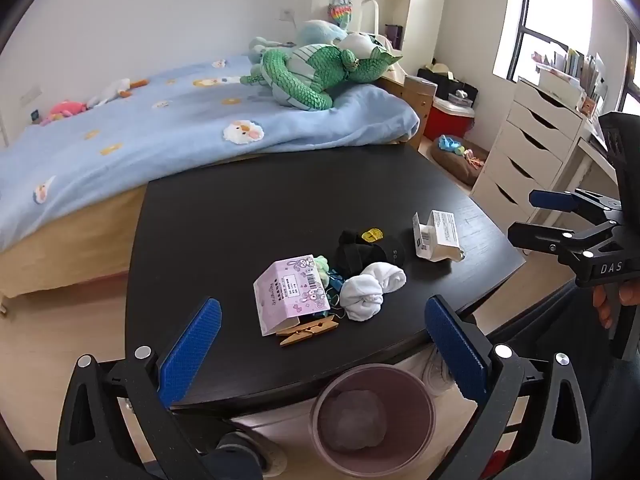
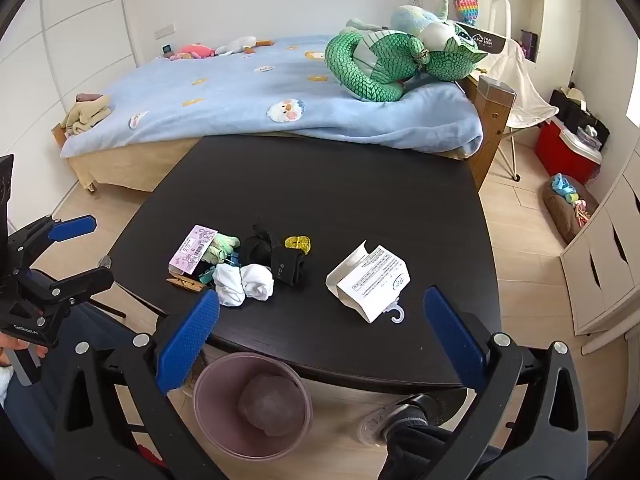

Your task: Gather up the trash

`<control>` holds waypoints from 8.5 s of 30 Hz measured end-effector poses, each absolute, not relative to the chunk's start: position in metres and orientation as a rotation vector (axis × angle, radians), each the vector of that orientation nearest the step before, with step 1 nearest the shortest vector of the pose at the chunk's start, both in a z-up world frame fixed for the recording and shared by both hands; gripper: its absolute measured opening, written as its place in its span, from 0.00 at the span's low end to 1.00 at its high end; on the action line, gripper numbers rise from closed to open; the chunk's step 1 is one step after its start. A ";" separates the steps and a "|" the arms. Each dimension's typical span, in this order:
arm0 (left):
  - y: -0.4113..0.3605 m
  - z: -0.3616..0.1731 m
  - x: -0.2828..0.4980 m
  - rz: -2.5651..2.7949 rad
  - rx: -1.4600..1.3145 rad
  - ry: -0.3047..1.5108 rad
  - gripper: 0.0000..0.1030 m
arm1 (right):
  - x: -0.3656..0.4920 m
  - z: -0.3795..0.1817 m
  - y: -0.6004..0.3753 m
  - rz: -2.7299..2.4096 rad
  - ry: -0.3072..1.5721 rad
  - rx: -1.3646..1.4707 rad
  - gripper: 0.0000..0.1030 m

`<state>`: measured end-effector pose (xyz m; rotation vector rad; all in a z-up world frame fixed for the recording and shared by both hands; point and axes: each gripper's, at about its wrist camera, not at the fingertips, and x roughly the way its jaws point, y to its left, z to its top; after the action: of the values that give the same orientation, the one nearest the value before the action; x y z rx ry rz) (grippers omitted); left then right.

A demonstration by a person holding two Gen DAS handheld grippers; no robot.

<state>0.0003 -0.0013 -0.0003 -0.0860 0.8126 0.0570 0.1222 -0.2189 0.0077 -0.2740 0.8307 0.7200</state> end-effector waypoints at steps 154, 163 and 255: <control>0.053 -0.069 0.091 0.083 -0.298 1.163 0.95 | 0.185 -0.043 -0.193 0.876 0.981 -0.429 0.65; 0.054 -0.085 0.098 0.076 -0.325 1.216 0.91 | 0.184 -0.043 -0.192 0.882 0.978 -0.431 0.65; -0.025 0.010 -0.039 -0.077 -0.135 0.908 0.41 | 0.037 -0.016 -0.213 1.017 0.898 -0.400 0.88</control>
<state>-0.0395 -0.0247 0.0101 -0.1346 0.9078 -0.0766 0.0365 -0.2135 -0.0160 -0.3997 0.8981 1.0168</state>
